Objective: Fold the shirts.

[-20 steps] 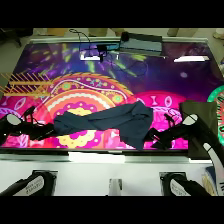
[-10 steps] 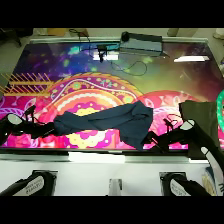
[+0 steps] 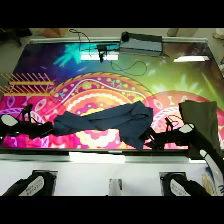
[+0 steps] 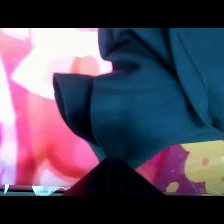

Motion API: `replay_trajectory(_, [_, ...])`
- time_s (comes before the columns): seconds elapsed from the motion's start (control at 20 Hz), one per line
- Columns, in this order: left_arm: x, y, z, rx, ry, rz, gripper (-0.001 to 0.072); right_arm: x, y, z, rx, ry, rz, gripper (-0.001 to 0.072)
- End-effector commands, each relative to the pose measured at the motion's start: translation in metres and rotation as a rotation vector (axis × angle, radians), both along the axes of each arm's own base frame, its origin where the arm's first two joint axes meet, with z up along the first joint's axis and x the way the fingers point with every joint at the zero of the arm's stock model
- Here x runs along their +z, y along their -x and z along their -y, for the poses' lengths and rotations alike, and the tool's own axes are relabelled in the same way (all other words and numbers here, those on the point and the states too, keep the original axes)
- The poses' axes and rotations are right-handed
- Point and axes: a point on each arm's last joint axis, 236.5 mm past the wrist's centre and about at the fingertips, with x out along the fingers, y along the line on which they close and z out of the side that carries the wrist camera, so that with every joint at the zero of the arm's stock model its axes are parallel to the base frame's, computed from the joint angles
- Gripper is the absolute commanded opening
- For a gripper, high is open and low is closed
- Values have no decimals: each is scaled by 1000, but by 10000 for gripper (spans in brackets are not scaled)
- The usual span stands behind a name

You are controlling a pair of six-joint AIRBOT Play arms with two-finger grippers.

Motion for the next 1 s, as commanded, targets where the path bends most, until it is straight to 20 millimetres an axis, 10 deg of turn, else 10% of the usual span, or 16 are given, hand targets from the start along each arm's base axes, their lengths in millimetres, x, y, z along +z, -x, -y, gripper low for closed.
replay_trajectory(0.0, [8,-1,4,3,16,20,40,-7,-2,0,8,0,13,482])
replay_trajectory(0.3, [9,7,8,-10,31,-6,40,-13,10,-8,80,-46,-18,290])
replay_trajectory(0.45, [9,9,10,-6,38,-17,40,-11,13,-10,101,-55,-17,26])
replay_trajectory(0.7, [20,3,10,-3,36,22,39,1,13,-16,216,-88,61,23])
replay_trajectory(0.85, [109,-53,19,21,80,330,39,66,-34,-16,297,-68,313,23])
replay_trajectory(0.95, [223,-89,12,50,39,672,39,172,-90,-8,298,24,643,23])
